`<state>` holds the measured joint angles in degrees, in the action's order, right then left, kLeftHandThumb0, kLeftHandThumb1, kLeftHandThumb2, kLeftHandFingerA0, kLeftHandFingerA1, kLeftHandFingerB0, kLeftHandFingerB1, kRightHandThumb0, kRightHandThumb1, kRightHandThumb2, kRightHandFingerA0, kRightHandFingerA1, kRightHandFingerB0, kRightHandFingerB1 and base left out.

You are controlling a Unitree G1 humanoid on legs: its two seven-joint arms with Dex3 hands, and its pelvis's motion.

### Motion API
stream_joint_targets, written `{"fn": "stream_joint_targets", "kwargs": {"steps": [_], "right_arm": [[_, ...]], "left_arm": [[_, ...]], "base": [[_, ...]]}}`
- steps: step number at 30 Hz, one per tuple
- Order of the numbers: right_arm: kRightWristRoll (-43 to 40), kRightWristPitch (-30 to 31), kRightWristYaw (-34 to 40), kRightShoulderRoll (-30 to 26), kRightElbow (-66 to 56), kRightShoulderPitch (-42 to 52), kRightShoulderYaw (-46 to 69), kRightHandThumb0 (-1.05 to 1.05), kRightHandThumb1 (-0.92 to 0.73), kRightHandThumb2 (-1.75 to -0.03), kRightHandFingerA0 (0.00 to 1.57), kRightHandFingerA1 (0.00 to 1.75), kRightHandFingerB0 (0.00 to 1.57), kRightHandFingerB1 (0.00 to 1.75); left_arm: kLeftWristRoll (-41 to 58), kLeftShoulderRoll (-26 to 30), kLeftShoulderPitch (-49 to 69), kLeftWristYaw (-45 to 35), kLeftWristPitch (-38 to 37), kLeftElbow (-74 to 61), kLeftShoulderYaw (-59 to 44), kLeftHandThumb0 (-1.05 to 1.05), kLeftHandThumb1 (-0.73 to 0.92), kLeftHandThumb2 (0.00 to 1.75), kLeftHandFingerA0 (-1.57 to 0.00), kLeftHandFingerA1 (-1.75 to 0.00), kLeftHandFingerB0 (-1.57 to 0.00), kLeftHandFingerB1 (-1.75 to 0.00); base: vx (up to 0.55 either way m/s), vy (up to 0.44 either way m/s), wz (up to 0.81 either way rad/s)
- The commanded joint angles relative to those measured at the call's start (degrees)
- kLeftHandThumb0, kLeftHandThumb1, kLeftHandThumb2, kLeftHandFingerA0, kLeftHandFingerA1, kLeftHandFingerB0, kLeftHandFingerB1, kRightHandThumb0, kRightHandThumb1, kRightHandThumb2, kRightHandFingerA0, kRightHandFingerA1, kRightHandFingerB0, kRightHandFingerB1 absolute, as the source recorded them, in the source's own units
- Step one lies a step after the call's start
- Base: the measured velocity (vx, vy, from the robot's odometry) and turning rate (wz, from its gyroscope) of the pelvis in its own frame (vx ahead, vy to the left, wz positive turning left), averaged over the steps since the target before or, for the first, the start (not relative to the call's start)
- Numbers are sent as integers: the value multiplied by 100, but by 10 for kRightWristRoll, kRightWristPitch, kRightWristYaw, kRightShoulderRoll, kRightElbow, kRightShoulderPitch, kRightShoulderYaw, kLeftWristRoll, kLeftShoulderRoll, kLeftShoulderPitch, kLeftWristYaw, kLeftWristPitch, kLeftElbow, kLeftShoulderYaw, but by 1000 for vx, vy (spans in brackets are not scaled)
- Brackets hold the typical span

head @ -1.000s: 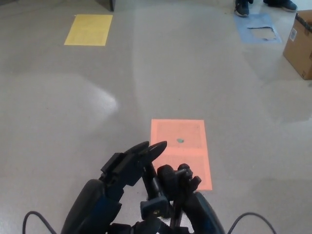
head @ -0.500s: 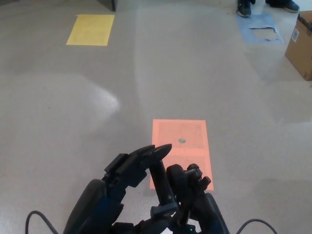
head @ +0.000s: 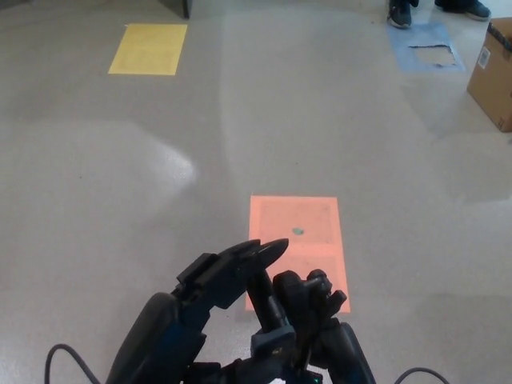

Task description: A phone stand is kept on the floor and the robot uses both its hands to grab it and uses its left hand to extend the phone stand by pulling it upwards

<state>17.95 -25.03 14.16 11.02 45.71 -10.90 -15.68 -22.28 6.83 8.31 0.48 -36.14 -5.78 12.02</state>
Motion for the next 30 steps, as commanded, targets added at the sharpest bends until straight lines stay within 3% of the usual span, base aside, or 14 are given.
{"fn": "stream_joint_targets", "kwargs": {"steps": [1,2,3,5,17,21,22,23,25,26,27,28,29,30], "right_arm": [[1,23,4,10,0,10,-5,-51,-83,-65,80,101,64,81],[-1,11,3,8,5,9,-5,-51,-83,-65,80,101,64,81],[-9,6,1,11,8,9,-1,-50,-80,-64,85,104,69,81],[-22,-9,-3,15,17,8,6,-51,-81,-64,90,101,75,80],[-27,-44,4,11,47,2,16,-56,-83,-67,89,133,70,91],[-19,-28,12,11,46,5,15,-58,-85,-65,71,93,65,73],[-19,-21,13,11,43,6,16,-61,-65,-98,74,90,61,75],[-20,-17,16,12,45,5,18,-63,-65,-97,76,94,62,77],[-23,-13,15,13,47,3,21,-61,-85,-67,80,106,67,86],[-22,-10,16,12,50,0,22,-64,-87,-66,79,110,66,91],[-22,-10,17,11,53,-1,23,-58,-73,-114,83,102,72,93],[-21,-11,18,11,54,-1,23,-58,-73,-114,83,102,72,93],[-18,-15,22,10,59,0,22,-64,-88,-67,81,125,65,114],[-18,-20,25,9,65,1,23,-65,-84,-70,84,143,67,131]], "left_arm": [[6,-4,-7,8,-2,6,4,-58,71,62,-38,-33,-48,-37],[13,-10,-5,9,1,6,4,-58,71,62,-38,-33,-48,-37],[7,-15,-5,17,2,5,3,-26,66,58,-45,-134,-44,-144],[-6,-27,-3,32,4,3,0,-10,76,54,-57,-175,-43,-175],[-34,-61,-7,56,5,-33,4,-15,72,57,-67,-175,-48,-175],[-41,-77,-15,49,26,-72,14,-14,71,58,-71,-175,-52,-175],[-43,-80,-21,47,29,-80,17,-13,70,58,-69,-175,-50,-175],[-47,-88,-40,42,39,-102,19,-27,61,72,-108,-156,-76,-138],[-48,-98,-61,35,62,-130,22,-27,61,73,-108,-155,-77,-137],[-54,-106,-77,30,81,-148,23,-13,71,57,-67,-175,-48,-175],[-56,-112,-91,26,95,-162,24,-13,71,57,-67,-175,-48,-175],[-55,-114,-97,24,99,-166,24,-13,71,57,-67,-175,-48,-175],[-51,-122,-121,17,117,-186,24,-25,58,74,-110,-153,-79,-135],[-46,-130,-151,11,132,-202,23,-23,57,75,-113,-154,-82,-136]], "base": [[0,0,0],[0,0,0],[0,0,0],[0,0,0],[0,0,0],[0,0,0],[0,0,0],[0,0,0],[0,0,0],[0,0,0],[0,0,0],[0,0,0],[0,0,0],[0,0,0]]}}
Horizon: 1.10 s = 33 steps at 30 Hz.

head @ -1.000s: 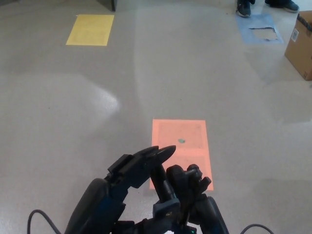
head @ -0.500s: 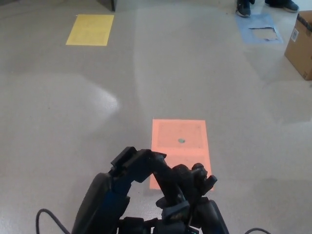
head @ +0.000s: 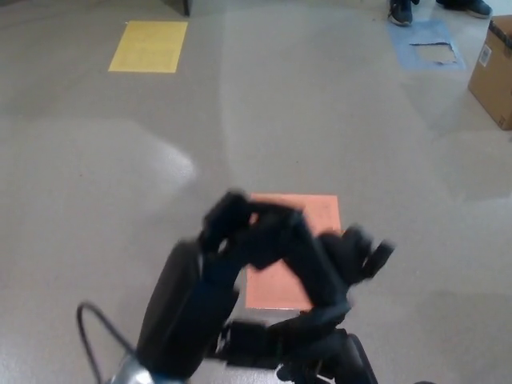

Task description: A phone stand is kept on the floor and the robot uses both its hands to grab it and uses its left hand to extend the phone stand by pulling it upwards

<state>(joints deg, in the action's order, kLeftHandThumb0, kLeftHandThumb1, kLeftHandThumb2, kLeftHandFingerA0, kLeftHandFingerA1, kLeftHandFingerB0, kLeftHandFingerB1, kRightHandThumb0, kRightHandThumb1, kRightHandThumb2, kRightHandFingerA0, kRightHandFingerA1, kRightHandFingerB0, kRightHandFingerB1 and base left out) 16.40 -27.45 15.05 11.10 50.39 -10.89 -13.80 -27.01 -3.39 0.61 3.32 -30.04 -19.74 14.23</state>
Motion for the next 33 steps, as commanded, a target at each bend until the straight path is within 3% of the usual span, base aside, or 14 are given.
{"fn": "stream_joint_targets", "kwargs": {"steps": [1,3,6,7,11,15,16,17,21,22,25,28,31,33], "right_arm": [[-4,-1,17,8,27,0,6,-65,-84,-70,84,143,67,131],[-9,-3,15,8,36,1,10,-65,-72,-109,103,129,71,113],[0,-2,24,4,44,2,7,-64,-84,-69,77,146,64,127],[1,-4,27,4,50,2,8,-67,-73,-109,98,128,71,116],[1,-9,28,3,59,6,8,-62,-84,-69,81,144,65,137],[2,-17,27,-2,70,12,6,-63,-84,-70,81,155,64,142],[5,-20,32,-3,73,12,4,-64,-72,-110,98,125,72,114],[9,-20,37,-5,75,12,1,-64,-72,-110,97,124,71,112],[12,-19,40,-6,81,8,-2,-65,-72,-110,98,125,69,111],[12,-22,40,-6,82,8,-2,-65,-72,-110,98,124,70,110],[3,-28,33,-1,79,12,1,-63,-71,-109,108,128,75,113],[5,-35,35,-2,86,11,-1,-65,-71,-109,105,128,73,113],[14,-36,44,-4,88,10,-6,-66,-72,-110,105,129,72,113],[11,-34,44,-4,89,8,-4,-67,-72,-109,105,130,73,115]], "left_arm": [[6,-36,-108,-24,86,-79,-1,-23,57,75,-113,-154,-82,-136],[8,-51,-153,-28,106,-97,-3,-20,53,77,-117,-152,-87,-135],[-1,-70,-212,-31,135,-118,-6,-17,49,78,-122,-151,-95,-136],[-3,-78,-253,-31,144,-120,-12,-10,57,62,-89,-175,-69,-175],[-10,-85,-325,-25,159,-112,-27,-13,52,69,-96,-175,-70,-175],[10,-90,-423,-34,208,-95,-51,-27,36,89,-133,-148,-114,-139],[24,-87,-457,-32,209,-81,-62,-28,34,91,-136,-149,-117,-140],[32,-84,-482,-31,212,-72,-70,-22,43,79,-109,-175,-86,-175],[60,-70,-547,-31,210,-42,-93,-29,36,90,-138,-152,-116,-141],[58,-67,-560,-27,209,-34,-97,-21,44,78,-108,-175,-84,-175],[74,-57,-613,-25,221,-7,-119,-22,43,78,-106,-175,-85,-175],[76,-48,-649,-15,230,11,-137,-27,33,87,-133,-144,-113,-135],[92,-38,-668,-16,230,23,-151,-19,45,75,-103,-175,-81,-175],[95,-33,-672,-16,233,24,-158,-26,36,89,-132,-146,-112,-137]], "base": [[0,0,0],[0,0,0],[0,0,0],[0,0,0],[0,0,0],[0,0,0],[0,0,0],[0,0,0],[0,0,0],[0,0,0],[0,0,0],[0,0,0],[0,0,0],[0,0,0]]}}
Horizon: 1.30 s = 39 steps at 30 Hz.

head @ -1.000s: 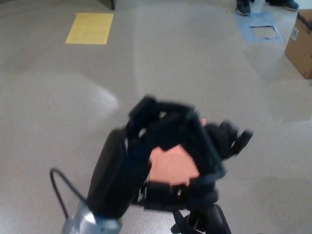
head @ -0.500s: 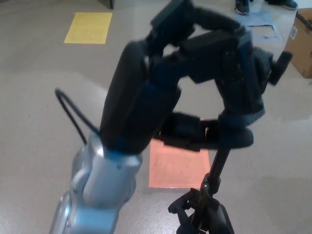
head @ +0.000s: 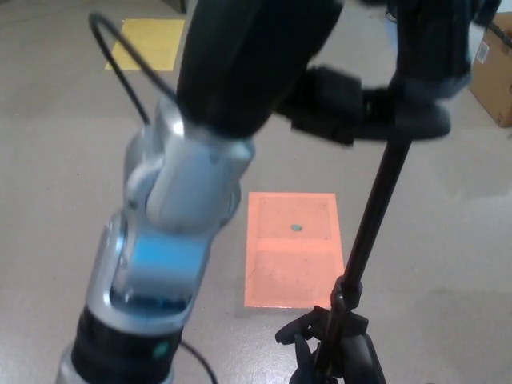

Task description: A phone stand is kept on the floor and the robot uses both its hands to grab it and uses its left hand to extend the phone stand by pulling it upwards

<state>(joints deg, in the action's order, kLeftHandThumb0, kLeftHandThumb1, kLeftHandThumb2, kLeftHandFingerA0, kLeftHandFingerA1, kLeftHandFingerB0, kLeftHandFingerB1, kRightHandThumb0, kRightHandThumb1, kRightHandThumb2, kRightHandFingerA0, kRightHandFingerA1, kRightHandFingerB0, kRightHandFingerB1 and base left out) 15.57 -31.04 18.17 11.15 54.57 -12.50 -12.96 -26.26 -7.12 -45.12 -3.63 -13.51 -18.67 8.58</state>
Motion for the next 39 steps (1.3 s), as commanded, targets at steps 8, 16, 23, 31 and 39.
{"fn": "stream_joint_targets", "kwargs": {"steps": [8,16,23,31,39], "right_arm": [[15,-6,7,-5,54,22,-12,-64,-84,-70,86,159,69,143],[6,-18,10,1,59,19,-9,-65,-70,-109,110,131,74,114],[4,-29,9,-1,19,30,-9,-64,-69,-108,112,132,77,110],[-2,-48,-7,-17,-50,57,-13,-64,-86,-66,79,161,68,135],[-3,-41,-7,-19,-86,73,-10,-65,-84,-67,80,157,67,137]], "left_arm": [[71,6,-181,46,67,-5,-97,-19,43,76,-106,-175,-85,-175],[104,-15,-55,23,39,-44,-62,-21,37,87,-133,-147,-111,-137],[61,-17,173,41,31,-134,-20,-14,52,65,-103,-175,-79,-175],[149,-20,402,40,24,-158,-6,-10,57,60,-98,-175,-72,-175],[185,-1,483,42,-48,-97,-7,-15,46,81,-124,-146,-96,-132]], "base": [[0,0,0],[0,0,0],[0,0,0],[0,0,0],[0,0,0]]}}
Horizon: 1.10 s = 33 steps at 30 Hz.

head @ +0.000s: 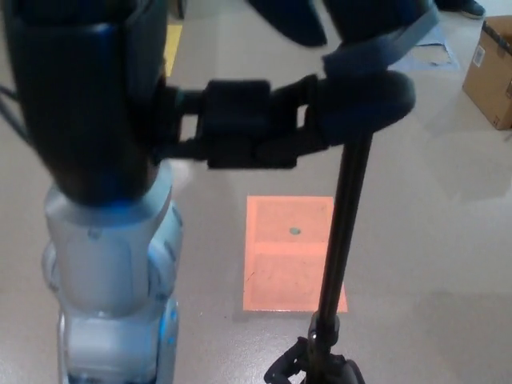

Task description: A phone stand is kept on the floor and the robot uses both its hands to grab it and uses its left hand to extend the phone stand by pulling it upwards

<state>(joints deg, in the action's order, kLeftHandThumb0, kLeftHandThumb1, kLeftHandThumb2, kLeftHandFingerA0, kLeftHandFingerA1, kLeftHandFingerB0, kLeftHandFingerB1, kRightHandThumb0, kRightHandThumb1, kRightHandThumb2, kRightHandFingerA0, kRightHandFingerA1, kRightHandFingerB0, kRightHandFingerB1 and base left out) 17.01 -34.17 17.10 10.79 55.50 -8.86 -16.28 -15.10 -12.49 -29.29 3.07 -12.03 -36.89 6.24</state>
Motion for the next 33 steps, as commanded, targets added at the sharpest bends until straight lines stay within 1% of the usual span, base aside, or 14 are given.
{"fn": "stream_joint_targets", "kwargs": {"steps": [1,6,7,8,9,10,12,13,15,16,17,27,28,33], "right_arm": [[-23,-12,0,-13,-93,37,24,-66,-85,-67,83,164,66,143],[-24,-11,-4,-12,-103,42,25,-67,-82,-67,77,156,67,136],[-25,-13,-4,-12,-103,43,26,-66,-82,-67,78,157,68,137],[-25,-15,-5,-12,-103,43,26,-66,-82,-67,78,157,68,137],[-26,-13,-6,-12,-104,44,27,-66,-82,-67,79,156,69,132],[-26,-11,-7,-11,-107,47,27,-65,-83,-66,81,158,69,131],[-27,-12,-11,-10,-108,52,28,-64,-84,-65,81,159,68,132],[-27,-12,-12,-10,-110,54,28,-65,-84,-65,80,158,68,132],[-27,-10,-13,-10,-112,56,29,-65,-83,-65,81,158,69,129],[-27,-10,-14,-10,-111,56,30,-65,-84,-65,83,160,68,130],[-27,-8,-16,-10,-113,57,32,-66,-84,-66,85,162,69,129],[-22,6,-30,-8,-140,73,39,-65,-83,-65,81,158,68,131],[-24,8,-32,-7,-141,74,39,-65,-84,-65,82,160,68,134],[-43,13,-58,-6,-142,76,43,-73,-76,-63,85,155,66,119]], "left_arm": [[73,53,334,-24,-56,83,20,-17,45,82,-124,-145,-96,-131],[63,62,373,-13,-79,116,43,-15,44,84,-126,-143,-97,-128],[64,62,377,-12,-80,119,47,-12,61,57,-92,-175,-63,-175],[65,61,382,-11,-80,123,51,-12,61,57,-92,-175,-63,-175],[68,61,386,-13,-80,126,54,-17,45,83,-124,-144,-96,-130],[71,61,394,-15,-80,131,60,-13,61,57,-91,-175,-62,-175],[68,65,404,-14,-80,137,65,-13,61,57,-90,-175,-62,-175],[67,66,406,-14,-80,140,67,-18,45,83,-124,-143,-97,-130],[71,67,409,-16,-85,146,69,-18,45,83,-124,-143,-97,-130],[69,66,411,-15,-81,144,71,-14,62,57,-91,-175,-63,-175],[73,66,412,-17,-83,145,73,-19,47,82,-122,-145,-95,-131],[75,72,428,-17,-84,138,85,-19,46,83,-124,-144,-96,-130],[76,73,429,-18,-86,139,85,-14,63,57,-90,-175,-62,-175],[78,77,446,-21,-66,134,88,-24,65,55,-81,-175,-58,-175]], "base": [[0,0,0],[0,0,0],[0,0,0],[0,0,0],[0,0,0],[0,0,0],[0,0,0],[0,0,0],[0,0,0],[0,0,0],[0,0,0],[0,0,0],[0,0,0],[0,0,0]]}}
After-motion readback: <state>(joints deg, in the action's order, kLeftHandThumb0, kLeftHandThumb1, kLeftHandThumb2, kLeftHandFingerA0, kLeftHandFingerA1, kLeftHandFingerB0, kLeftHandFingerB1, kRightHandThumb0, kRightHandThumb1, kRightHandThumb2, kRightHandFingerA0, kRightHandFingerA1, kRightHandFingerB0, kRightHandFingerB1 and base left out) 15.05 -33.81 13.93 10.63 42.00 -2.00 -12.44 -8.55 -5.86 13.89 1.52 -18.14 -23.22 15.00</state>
